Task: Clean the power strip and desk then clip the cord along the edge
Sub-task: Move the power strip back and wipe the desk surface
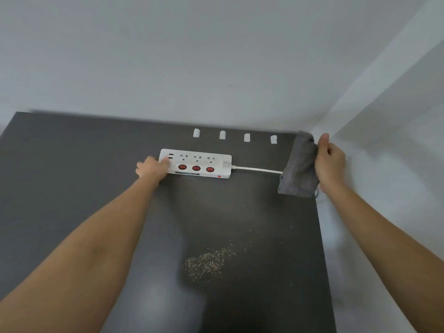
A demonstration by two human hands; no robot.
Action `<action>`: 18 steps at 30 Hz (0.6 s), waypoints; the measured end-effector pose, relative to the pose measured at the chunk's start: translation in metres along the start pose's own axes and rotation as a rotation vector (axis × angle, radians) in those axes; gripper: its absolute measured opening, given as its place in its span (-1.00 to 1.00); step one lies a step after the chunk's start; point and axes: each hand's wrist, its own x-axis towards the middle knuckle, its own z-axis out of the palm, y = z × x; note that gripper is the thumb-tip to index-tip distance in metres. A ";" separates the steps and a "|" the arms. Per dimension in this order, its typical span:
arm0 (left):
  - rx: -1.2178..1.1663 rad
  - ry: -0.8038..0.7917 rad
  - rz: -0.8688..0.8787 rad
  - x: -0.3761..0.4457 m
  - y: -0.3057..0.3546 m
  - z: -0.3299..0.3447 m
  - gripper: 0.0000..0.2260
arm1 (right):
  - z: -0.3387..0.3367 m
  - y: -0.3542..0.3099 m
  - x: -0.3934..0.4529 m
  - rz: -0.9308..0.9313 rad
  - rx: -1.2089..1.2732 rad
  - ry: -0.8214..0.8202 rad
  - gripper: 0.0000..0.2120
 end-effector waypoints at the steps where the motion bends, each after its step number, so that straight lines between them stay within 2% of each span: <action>1: -0.044 -0.007 0.014 -0.009 -0.003 -0.002 -0.49 | 0.000 -0.008 -0.011 0.071 0.083 -0.117 -0.52; 3: -0.059 -0.005 0.065 -0.030 -0.019 -0.009 -0.50 | 0.001 -0.020 -0.035 0.148 0.208 -0.354 -0.68; 6: 0.119 0.004 0.156 -0.071 -0.074 -0.016 -0.58 | 0.001 -0.034 -0.084 0.100 0.146 -0.707 -0.87; 10: 0.364 -0.006 0.198 -0.122 -0.178 -0.011 -0.54 | 0.014 -0.041 -0.172 -0.056 0.040 -1.038 -0.79; 13: 0.437 -0.014 0.249 -0.144 -0.225 0.001 -0.50 | 0.035 -0.030 -0.240 -0.297 -0.193 -1.170 -0.66; 15: 0.430 0.011 0.265 -0.149 -0.238 0.008 -0.49 | 0.049 -0.018 -0.284 -0.393 -0.243 -1.214 -0.63; 17: 0.414 0.056 0.282 -0.148 -0.243 0.013 -0.50 | 0.065 0.000 -0.322 -0.449 -0.268 -1.186 -0.63; 18: 0.417 0.086 0.291 -0.148 -0.246 0.016 -0.51 | 0.074 0.013 -0.338 -0.520 -0.365 -1.122 -0.62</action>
